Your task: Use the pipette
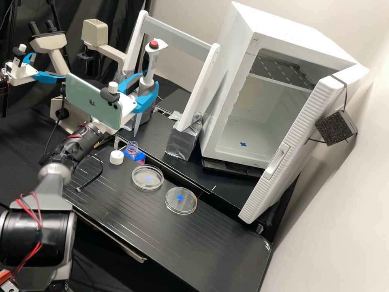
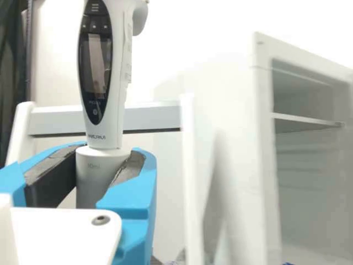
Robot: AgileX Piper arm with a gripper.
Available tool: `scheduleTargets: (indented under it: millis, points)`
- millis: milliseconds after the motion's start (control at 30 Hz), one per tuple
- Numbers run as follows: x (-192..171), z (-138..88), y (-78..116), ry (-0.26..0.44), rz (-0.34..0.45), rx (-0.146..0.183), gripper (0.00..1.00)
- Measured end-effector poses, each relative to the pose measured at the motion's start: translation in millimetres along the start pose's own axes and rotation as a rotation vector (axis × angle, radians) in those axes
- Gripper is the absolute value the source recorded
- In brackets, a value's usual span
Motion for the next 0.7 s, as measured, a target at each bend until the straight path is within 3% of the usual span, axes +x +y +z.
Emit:
scheduleTargets:
  millis: [133,333,433,467,567,700]
  points:
    - [-13.5,14.3,23.7,0.007,0.016,0.053,0.00]
    - [-39.8,33.8,57.5,0.080,0.063,0.094,0.00]
    - [-50.3,39.0,68.5,0.118,0.081,0.072,0.00]
    - [-53.4,41.2,72.0,0.118,0.092,0.084,0.00]
    - [-60.0,45.3,71.7,0.129,0.070,0.058,0.00]
    - [-65.0,52.1,63.6,0.116,0.009,-0.012,0.00]
